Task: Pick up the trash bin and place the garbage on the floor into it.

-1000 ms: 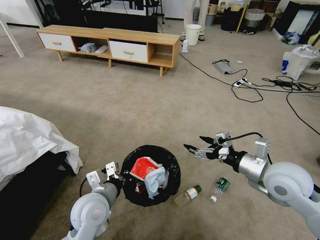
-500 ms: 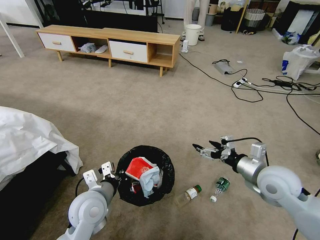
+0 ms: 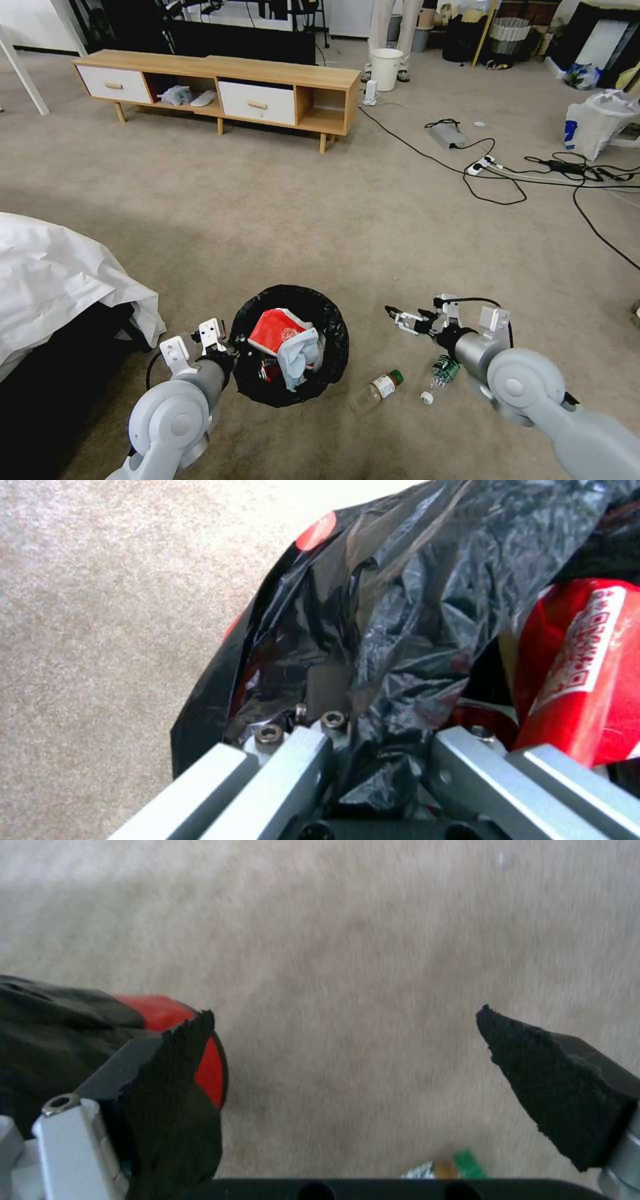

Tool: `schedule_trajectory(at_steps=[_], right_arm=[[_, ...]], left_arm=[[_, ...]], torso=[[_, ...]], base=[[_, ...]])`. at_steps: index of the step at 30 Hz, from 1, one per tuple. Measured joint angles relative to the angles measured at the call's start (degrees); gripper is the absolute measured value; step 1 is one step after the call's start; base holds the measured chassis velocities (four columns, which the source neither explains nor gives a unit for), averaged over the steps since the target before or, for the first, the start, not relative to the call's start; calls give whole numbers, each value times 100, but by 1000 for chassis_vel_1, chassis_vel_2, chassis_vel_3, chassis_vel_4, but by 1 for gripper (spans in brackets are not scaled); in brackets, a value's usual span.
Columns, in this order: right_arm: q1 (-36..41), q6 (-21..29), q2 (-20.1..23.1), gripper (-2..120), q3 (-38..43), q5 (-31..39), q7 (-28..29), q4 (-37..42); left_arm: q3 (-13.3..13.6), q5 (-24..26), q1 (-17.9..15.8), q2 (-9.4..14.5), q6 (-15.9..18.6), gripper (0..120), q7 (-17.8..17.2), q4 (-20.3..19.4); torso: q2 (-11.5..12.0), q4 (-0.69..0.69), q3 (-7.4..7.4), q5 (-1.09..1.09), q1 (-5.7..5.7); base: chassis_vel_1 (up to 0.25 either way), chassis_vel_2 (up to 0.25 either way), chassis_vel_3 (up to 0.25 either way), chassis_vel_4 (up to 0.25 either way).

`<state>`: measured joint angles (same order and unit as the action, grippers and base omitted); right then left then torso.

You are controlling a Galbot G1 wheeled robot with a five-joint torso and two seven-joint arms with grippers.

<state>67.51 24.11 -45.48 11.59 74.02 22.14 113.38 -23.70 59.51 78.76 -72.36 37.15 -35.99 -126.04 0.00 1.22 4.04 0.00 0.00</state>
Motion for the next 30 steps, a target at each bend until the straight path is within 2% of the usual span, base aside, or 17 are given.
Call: schedule_trajectory(at_steps=[6, 8, 10, 12, 13, 15, 19, 25, 28, 29, 30], right_arm=[[-309, 216, -124, 100, -359, 226, 311, -257], [-444, 411, -97, 100, -506, 4, 251, -432], [-568, 560, 62, 100, -656, -712, -115, -682], [-601, 675, 196, 100, -692, -977, -313, -787], [-601, 675, 196, 100, -692, -977, -313, -787], [-639, 767, 512, 100, -753, -1324, -621, -896], [-762, 788, 648, 100, -893, -1404, -655, -983], [-1161, 782, 498, 100, -1373, -1257, -162, -1272], [-1333, 764, 280, 100, -1505, -452, 557, -1355], [-1333, 764, 280, 100, -1505, -452, 557, -1355], [-1362, 764, 237, 100, -1524, -163, 740, -1374]], left_arm=[[-12, -90, 12, -49, -6, 0, 41, 19], [-26, -158, 25, -68, -11, 0, 98, 41], [-44, -221, 33, -90, -17, 0, 144, 87], [-43, -231, 15, -97, -18, 0, 164, 121], [-43, -231, 15, -97, -18, 0, 164, 121], [-18, -297, -24, -108, -28, 0, 247, 186], [-8, -343, -28, -125, -30, 0, 278, 205], [-49, -493, 55, -149, -54, 0, 364, 171], [-80, -524, 93, -128, -66, 0, 400, 115], [-80, -524, 93, -128, -66, 0, 400, 115], [-80, -530, 95, -113, -67, 0, 413, 112]], torso=[[0, -1, 0, 0, 0], [0, -1, 0, -1, 0], [0, -1, 0, 0, 0], [0, -1, 0, -1, 0], [0, -1, 0, -1, 0], [0, 2, 0, 0, 0], [0, 3, 0, 1, 0], [0, -2, 0, -1, 0], [0, -1, 0, -1, 0], [0, -1, 0, -1, 0], [0, -2, 0, -1, 0]], base=[[0, 0, 0, 0], [0, 0, 0, 0], [0, 0, 0, 0], [0, 0, 0, 0], [0, 0, 0, 0], [0, 0, 0, 0], [0, 0, 0, 0], [0, 0, 0, 0], [0, 0, 0, 0], [0, 0, 0, 0], [0, 0, 0, 0]])
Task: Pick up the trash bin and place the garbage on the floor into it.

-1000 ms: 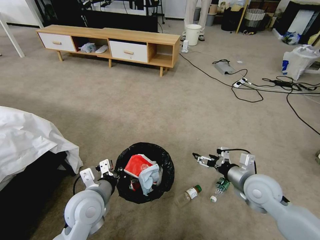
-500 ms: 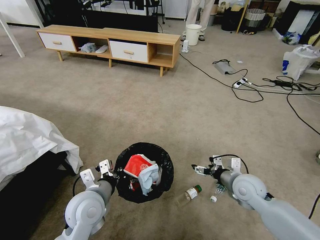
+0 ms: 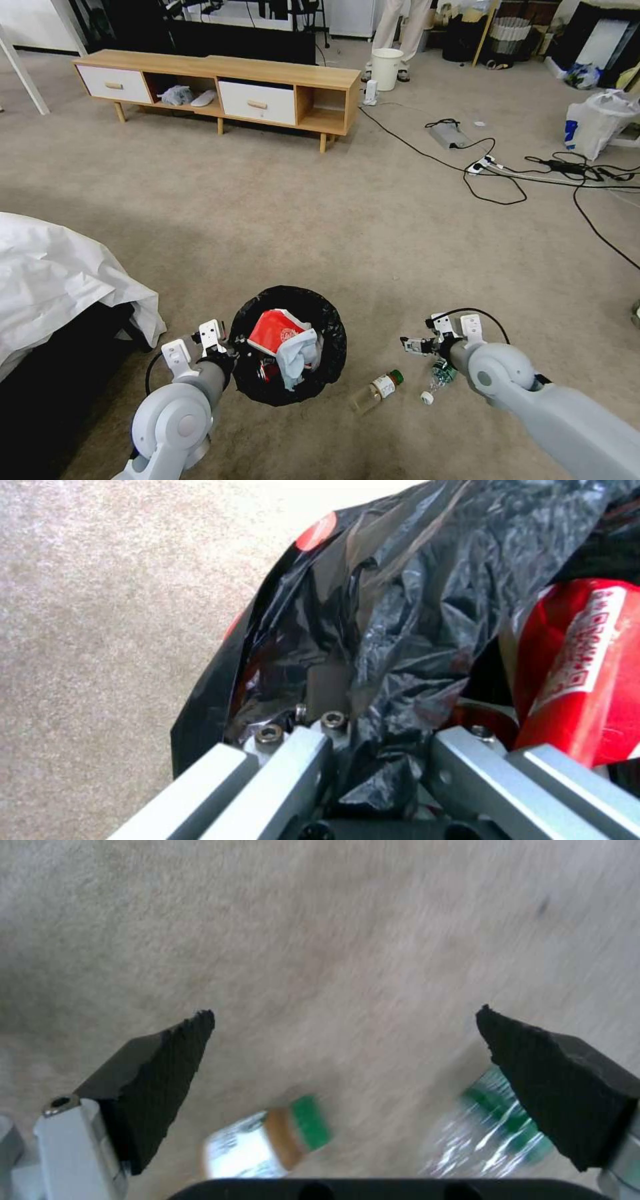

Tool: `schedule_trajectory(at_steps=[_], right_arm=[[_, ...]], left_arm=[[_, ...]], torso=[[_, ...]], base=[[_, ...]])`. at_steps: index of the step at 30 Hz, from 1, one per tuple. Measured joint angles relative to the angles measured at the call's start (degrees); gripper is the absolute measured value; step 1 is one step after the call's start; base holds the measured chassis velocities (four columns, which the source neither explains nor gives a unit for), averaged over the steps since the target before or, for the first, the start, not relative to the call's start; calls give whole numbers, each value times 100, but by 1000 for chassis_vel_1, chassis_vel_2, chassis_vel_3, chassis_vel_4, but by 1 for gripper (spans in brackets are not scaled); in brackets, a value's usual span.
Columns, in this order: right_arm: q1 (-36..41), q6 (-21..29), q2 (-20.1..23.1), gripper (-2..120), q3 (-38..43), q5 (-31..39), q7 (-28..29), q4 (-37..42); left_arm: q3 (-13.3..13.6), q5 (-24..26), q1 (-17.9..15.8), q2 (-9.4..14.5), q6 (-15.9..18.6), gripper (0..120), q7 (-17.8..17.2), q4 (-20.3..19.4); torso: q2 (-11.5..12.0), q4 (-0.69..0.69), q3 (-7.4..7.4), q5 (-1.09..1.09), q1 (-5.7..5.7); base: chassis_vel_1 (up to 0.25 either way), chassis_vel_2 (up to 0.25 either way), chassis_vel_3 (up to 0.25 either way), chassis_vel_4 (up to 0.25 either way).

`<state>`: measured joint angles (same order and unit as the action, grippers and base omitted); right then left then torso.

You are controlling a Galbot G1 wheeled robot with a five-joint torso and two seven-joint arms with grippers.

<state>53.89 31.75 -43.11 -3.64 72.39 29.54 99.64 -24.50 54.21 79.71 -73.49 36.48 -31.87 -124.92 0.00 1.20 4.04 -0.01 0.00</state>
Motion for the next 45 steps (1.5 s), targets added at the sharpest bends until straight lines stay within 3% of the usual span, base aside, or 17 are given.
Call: schedule_trajectory(at_steps=[6, 15, 21, 28, 38, 45], right_arm=[[4, -51, -131, 100, 72, 624, 446, -52], [73, -115, -182, 100, 183, 840, 560, 148], [-18, -249, -494, 100, 199, 1686, 1109, 205], [-153, -316, -579, 100, 161, 2028, 1325, 140], [190, -322, -35, 100, 565, 2272, 1531, 308], [352, -332, 107, 100, 755, 2290, 1546, 396]], left_arm=[[27, -7, -82, 15, -8, 0, 19, 12], [43, -54, -105, 27, -9, 0, 73, 83], [35, -84, -136, 33, -14, 0, 102, 140], [-19, -86, -161, 53, -26, 0, 136, 201], [-33, -144, -234, -41, -54, 0, 206, 339], [-27, -143, -273, -21, -56, 0, 213, 371]], torso=[[0, 3, 0, 1, 0], [0, 2, 0, 2, 0], [0, 1, 0, 1, 0], [0, 1, 0, 1, 0], [0, 3, 0, 0, 0], [0, 2, 0, 0, 0]], base=[[0, 0, 0, 0], [0, 0, 0, 0], [0, 0, 0, 0], [0, 0, 0, 0], [0, 0, 0, 0], [0, 0, 0, 0]])
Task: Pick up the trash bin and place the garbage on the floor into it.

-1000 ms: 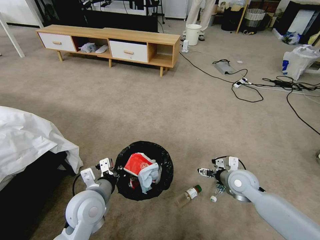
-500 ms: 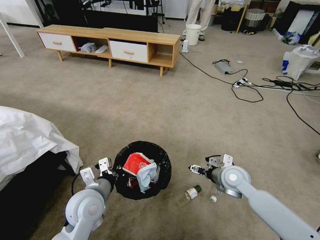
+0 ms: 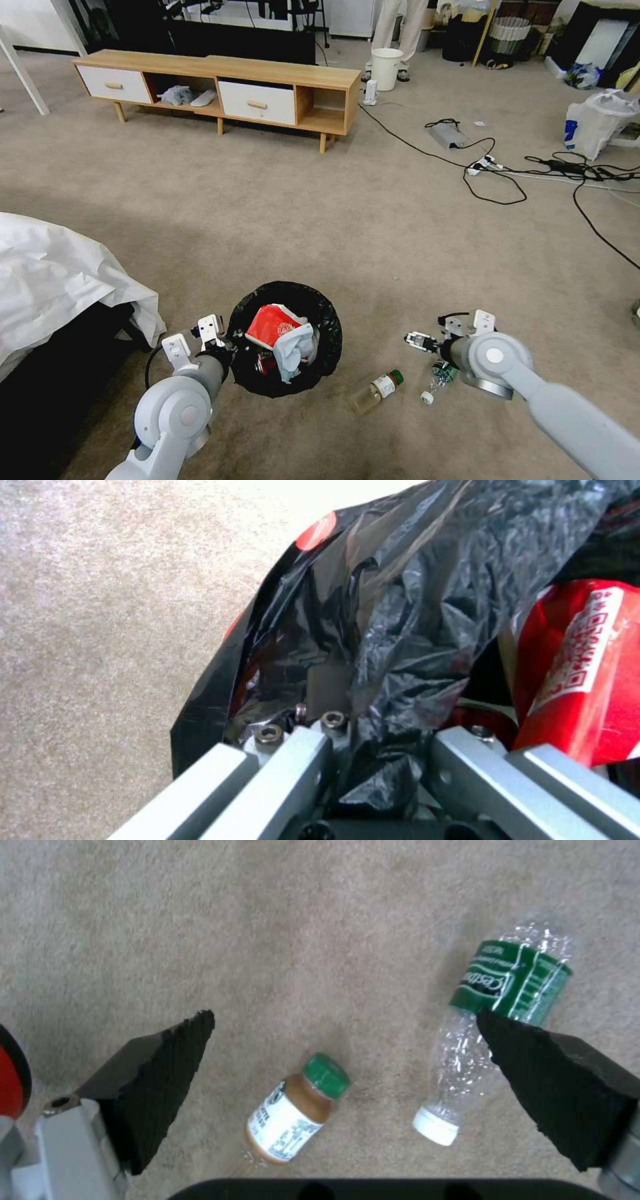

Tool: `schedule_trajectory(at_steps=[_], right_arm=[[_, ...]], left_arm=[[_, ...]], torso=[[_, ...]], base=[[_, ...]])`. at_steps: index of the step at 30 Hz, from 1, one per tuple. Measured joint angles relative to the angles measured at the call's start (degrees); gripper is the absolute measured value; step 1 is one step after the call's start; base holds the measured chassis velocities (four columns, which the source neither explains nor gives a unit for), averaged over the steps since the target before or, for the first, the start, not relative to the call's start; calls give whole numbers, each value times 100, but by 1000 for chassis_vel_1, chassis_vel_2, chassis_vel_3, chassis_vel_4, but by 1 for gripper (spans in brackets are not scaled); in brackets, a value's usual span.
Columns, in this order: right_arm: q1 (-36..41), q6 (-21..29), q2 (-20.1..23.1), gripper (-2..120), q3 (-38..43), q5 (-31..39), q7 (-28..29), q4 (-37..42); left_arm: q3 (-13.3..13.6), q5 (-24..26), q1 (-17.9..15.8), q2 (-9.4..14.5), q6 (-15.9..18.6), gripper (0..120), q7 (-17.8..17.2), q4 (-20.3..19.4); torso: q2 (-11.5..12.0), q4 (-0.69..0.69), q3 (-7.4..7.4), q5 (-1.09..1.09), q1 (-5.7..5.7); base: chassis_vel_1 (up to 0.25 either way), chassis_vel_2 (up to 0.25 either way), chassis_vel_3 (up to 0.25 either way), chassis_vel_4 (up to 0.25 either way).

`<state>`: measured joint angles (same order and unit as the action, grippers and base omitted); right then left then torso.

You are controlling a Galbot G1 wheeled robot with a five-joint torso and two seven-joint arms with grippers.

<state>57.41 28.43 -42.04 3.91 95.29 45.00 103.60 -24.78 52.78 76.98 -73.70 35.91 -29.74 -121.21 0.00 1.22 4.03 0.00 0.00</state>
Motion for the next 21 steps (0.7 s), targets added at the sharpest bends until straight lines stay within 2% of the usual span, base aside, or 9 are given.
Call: schedule_trajectory(at_steps=[12, 21], right_arm=[[13, -5, -53, 100, 27, -15, 13, -141], [-81, 2, -332, 100, -118, -41, -2, -443]], left_arm=[[-3, 8, 5, 10, -1, 0, 1, 14], [-20, -6, 38, -4, -5, 0, 15, 44]], torso=[[0, -1, 0, 1, 0], [0, -2, 0, 0, 0]], base=[[0, 0, 0, 0], [0, 0, 0, 0]])
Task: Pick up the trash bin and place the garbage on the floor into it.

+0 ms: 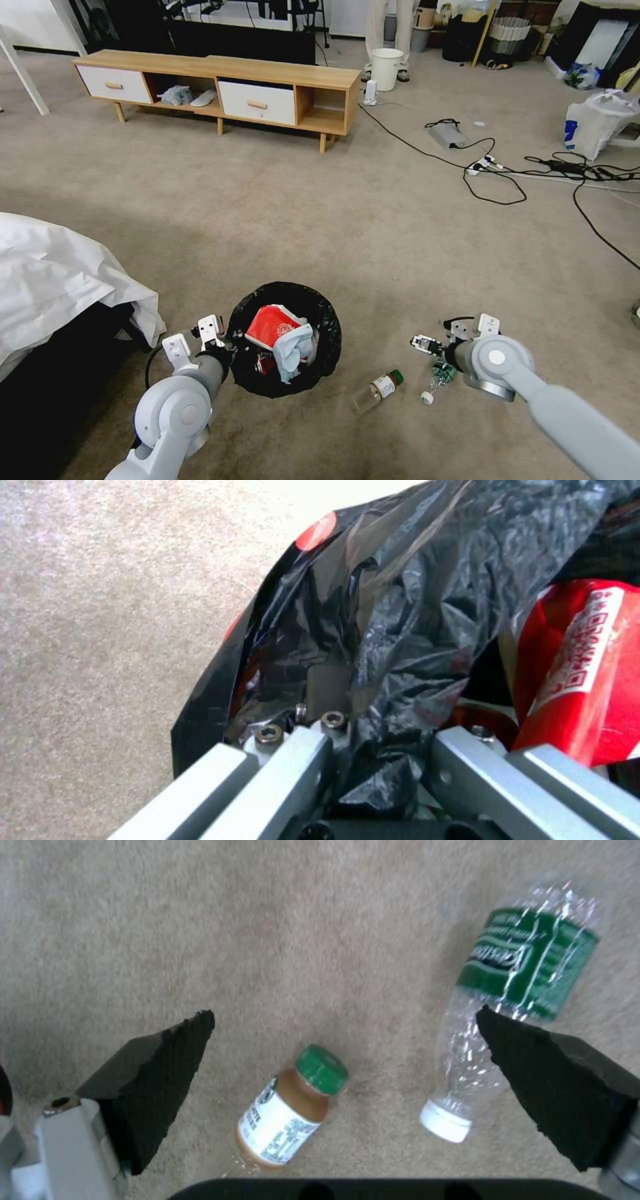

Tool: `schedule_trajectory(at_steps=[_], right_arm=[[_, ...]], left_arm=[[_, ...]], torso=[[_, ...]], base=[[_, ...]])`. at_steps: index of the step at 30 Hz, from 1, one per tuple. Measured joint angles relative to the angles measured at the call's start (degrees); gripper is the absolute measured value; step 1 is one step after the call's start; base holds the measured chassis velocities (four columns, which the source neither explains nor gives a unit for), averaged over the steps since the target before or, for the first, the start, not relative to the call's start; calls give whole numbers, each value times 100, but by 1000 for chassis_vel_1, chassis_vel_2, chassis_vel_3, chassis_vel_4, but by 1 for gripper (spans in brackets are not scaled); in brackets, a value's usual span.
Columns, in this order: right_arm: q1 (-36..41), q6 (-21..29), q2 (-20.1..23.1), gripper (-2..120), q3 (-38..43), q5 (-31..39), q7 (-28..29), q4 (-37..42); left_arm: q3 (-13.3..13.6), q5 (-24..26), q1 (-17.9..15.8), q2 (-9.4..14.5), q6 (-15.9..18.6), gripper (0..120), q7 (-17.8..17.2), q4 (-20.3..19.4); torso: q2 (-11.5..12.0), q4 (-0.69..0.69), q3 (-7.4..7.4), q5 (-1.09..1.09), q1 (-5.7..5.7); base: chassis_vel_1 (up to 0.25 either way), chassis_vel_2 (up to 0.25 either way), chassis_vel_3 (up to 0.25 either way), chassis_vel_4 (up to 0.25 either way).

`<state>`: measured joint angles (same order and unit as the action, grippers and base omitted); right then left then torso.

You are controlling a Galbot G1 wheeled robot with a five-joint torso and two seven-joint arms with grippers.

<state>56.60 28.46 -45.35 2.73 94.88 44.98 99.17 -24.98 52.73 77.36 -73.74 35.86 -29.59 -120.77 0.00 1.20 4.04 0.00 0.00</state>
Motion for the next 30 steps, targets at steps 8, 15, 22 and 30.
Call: schedule_trajectory(at_steps=[8, 15, 22, 30], right_arm=[[32, 1, -90, 100, -41, -118, -40, -212], [44, 2, -91, 100, -12, -146, -85, -284], [99, 0, -85, 100, 109, -149, -114, -323], [162, -4, -162, 100, 250, -236, -183, -486]], left_arm=[[-21, -2, -1, 5, -8, 0, 12, 13], [-15, 3, -17, 9, -8, 0, 12, 26], [7, 0, -32, -23, -9, 0, 12, 50], [26, -49, 13, -41, -9, 0, 13, 54]], torso=[[0, 2, 0, 0, 0], [0, 2, 0, 0, 0], [0, 2, 0, 0, 0], [0, 1, 0, 0, 0]], base=[[0, 0, 0, 0], [0, 0, 0, 0], [0, 0, 0, 0], [0, 0, 0, 0]])
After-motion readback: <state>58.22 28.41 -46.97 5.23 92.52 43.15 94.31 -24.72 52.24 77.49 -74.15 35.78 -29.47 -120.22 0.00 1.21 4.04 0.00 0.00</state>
